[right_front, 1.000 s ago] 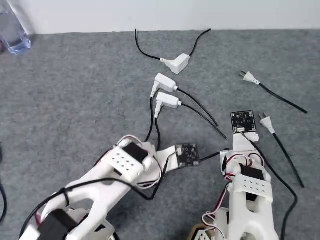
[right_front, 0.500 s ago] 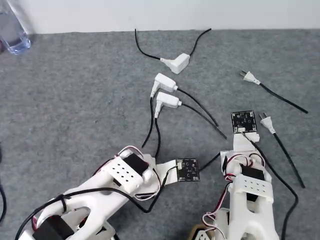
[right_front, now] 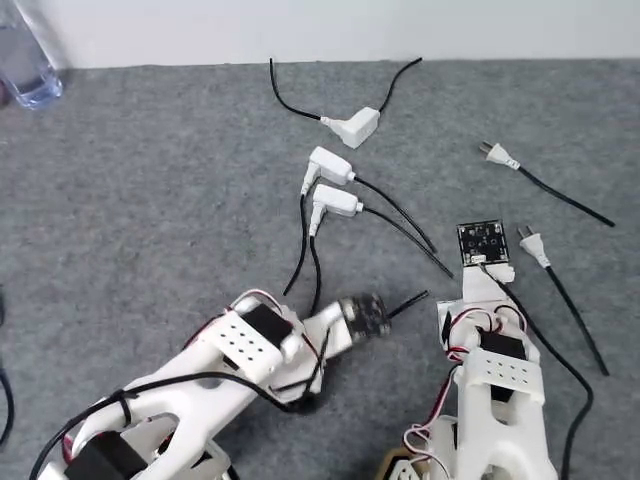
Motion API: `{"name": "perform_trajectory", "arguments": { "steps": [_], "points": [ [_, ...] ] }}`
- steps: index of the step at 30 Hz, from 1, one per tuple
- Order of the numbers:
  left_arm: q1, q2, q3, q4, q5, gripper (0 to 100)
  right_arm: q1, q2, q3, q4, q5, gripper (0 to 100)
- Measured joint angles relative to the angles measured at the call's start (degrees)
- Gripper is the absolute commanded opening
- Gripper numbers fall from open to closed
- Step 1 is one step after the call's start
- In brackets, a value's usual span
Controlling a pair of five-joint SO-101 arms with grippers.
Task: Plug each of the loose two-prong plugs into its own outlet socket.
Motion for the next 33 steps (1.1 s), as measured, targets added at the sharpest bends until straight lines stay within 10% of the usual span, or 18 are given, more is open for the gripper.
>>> {"name": "perform_trajectory", "arguments": {
  "steps": [22, 33],
  "points": [
    [2.1, -19.4, -6.2, 19.8, -1.3, 23, -0.2, 0.0, 0.0, 0.0, 0.0, 0.8],
    [6.0, -23.3, 3.9, 12.2, 0.5, 23, -0.2, 0.0, 0.0, 0.0, 0.0, 0.8]
  ]
}}
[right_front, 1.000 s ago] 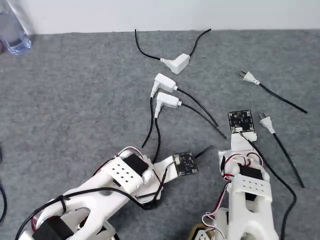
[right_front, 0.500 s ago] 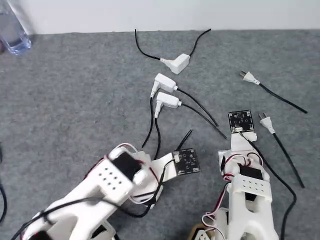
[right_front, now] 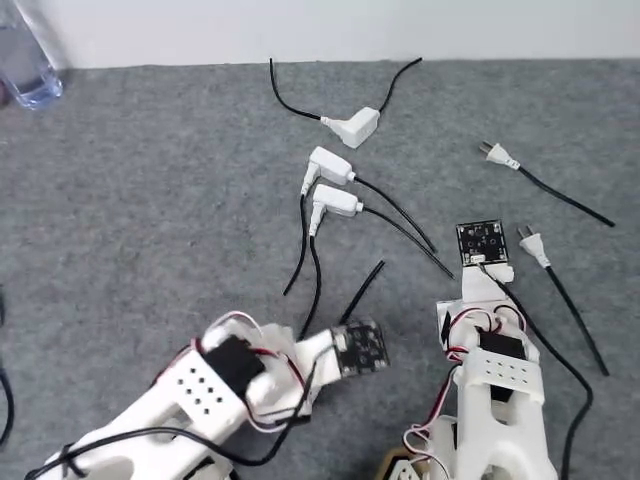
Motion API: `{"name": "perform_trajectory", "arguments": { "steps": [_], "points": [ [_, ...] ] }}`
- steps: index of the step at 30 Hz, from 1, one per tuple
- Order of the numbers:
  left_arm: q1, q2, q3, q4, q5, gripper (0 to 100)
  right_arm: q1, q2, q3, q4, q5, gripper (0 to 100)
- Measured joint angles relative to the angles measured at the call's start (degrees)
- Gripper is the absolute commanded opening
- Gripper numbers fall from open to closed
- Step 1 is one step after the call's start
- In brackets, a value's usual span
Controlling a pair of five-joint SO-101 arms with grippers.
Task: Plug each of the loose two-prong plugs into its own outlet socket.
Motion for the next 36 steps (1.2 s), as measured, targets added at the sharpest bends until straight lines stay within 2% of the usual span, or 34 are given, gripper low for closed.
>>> {"name": "perform_trajectory", "arguments": {
  "steps": [4, 13, 16, 26, 36],
  "points": [
    [3.5, 3.3, 0.4, -4.5, 3.2, 23, 0.0, 0.0, 0.0, 0.0, 0.0, 0.8],
    [3.8, 17.8, 1.3, -15.2, 4.0, 23, 0.0, 0.0, 0.0, 0.0, 0.0, 0.8],
    [1.2, 20.7, 0.7, -16.0, 3.3, 23, 0.0, 0.0, 0.0, 0.0, 0.0, 0.8],
    [-14.2, 22.7, 2.9, -14.7, -8.3, 23, 0.0, 0.0, 0.0, 0.0, 0.0, 0.8],
    [-21.6, 18.3, 4.0, -14.0, -16.1, 23, 0.0, 0.0, 0.0, 0.0, 0.0, 0.8]
  ]
}}
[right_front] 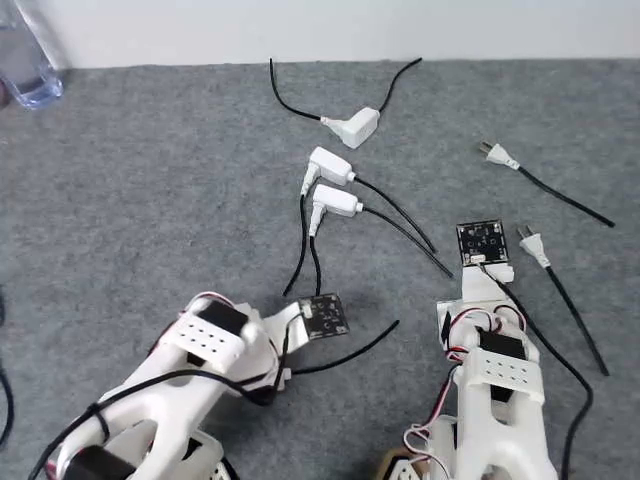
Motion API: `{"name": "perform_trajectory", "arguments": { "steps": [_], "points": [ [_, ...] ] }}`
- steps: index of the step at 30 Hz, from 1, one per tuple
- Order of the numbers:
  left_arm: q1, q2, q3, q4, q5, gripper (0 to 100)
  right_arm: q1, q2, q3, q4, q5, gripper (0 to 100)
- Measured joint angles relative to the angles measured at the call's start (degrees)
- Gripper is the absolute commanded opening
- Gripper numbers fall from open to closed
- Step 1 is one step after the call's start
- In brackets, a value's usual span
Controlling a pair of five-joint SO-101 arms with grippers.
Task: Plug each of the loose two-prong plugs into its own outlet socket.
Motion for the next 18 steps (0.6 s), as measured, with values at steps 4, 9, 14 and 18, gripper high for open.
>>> {"name": "perform_trajectory", "arguments": {
  "steps": [4, 9, 14, 18],
  "points": [
    [-3.8, -2.4, -2.0, 0.0, -2.1, 23, -0.8, 0.0, 0.0, 0.0, 0.0, 0.8],
    [-8.4, -2.8, -3.9, 0.0, -5.4, 23, -1.2, 0.0, 0.0, 0.0, 1.2, 0.8],
    [-11.0, -2.8, -4.0, 0.0, -8.2, 23, -1.2, 0.0, 0.0, 0.0, 1.3, 0.8],
    [-11.2, -2.8, -4.0, 0.0, -8.6, 23, -1.2, 0.0, 0.0, 0.0, 1.3, 0.8]
  ]
}}
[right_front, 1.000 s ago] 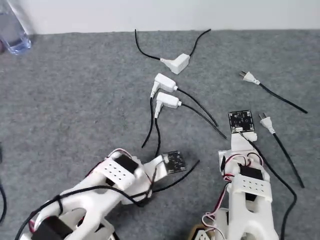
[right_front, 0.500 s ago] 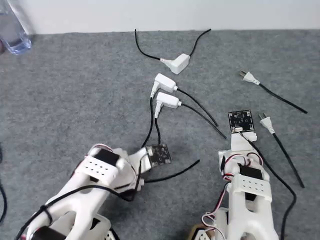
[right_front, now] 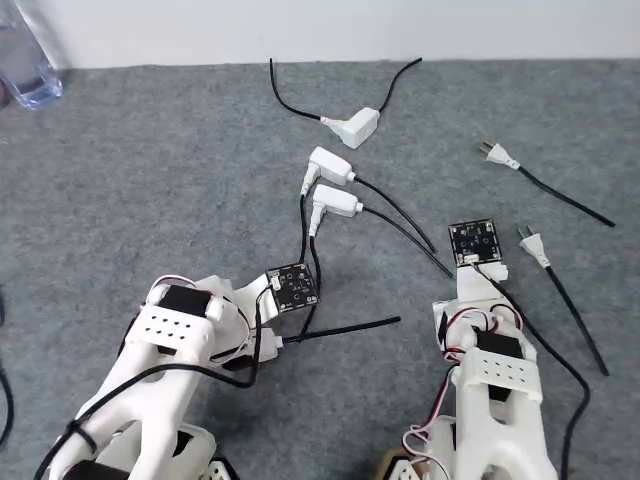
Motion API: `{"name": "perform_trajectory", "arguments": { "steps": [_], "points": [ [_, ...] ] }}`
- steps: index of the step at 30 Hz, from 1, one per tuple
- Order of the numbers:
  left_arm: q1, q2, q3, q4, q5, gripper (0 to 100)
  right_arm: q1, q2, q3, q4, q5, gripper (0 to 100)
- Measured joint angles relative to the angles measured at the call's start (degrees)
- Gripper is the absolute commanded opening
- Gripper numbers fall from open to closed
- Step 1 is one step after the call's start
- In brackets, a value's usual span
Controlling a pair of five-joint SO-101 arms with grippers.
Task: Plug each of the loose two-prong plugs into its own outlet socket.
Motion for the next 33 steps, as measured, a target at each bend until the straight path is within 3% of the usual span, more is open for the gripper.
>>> {"name": "perform_trajectory", "arguments": {
  "steps": [15, 17, 21, 27, 33],
  "points": [
    [2.4, 0.0, 5.6, -4.0, 0.0, 22, 0.0, 0.0, 0.0, 0.0, 0.0, 0.8],
    [2.5, 0.0, 5.6, -4.0, 0.0, 18, 0.0, 0.0, 0.0, 0.0, 0.0, 0.8],
    [2.5, 0.0, 5.7, -5.6, 0.0, 1, -0.4, 0.0, 0.0, 0.0, 0.0, 0.8],
    [3.5, 0.0, 5.7, -8.7, -0.2, 1, -0.4, 0.0, 0.0, 0.0, 0.1, 0.8],
    [10.1, 0.0, 5.1, -8.7, -0.2, 1, -0.4, 0.0, 0.0, 0.0, 0.4, 0.8]
  ]
}}
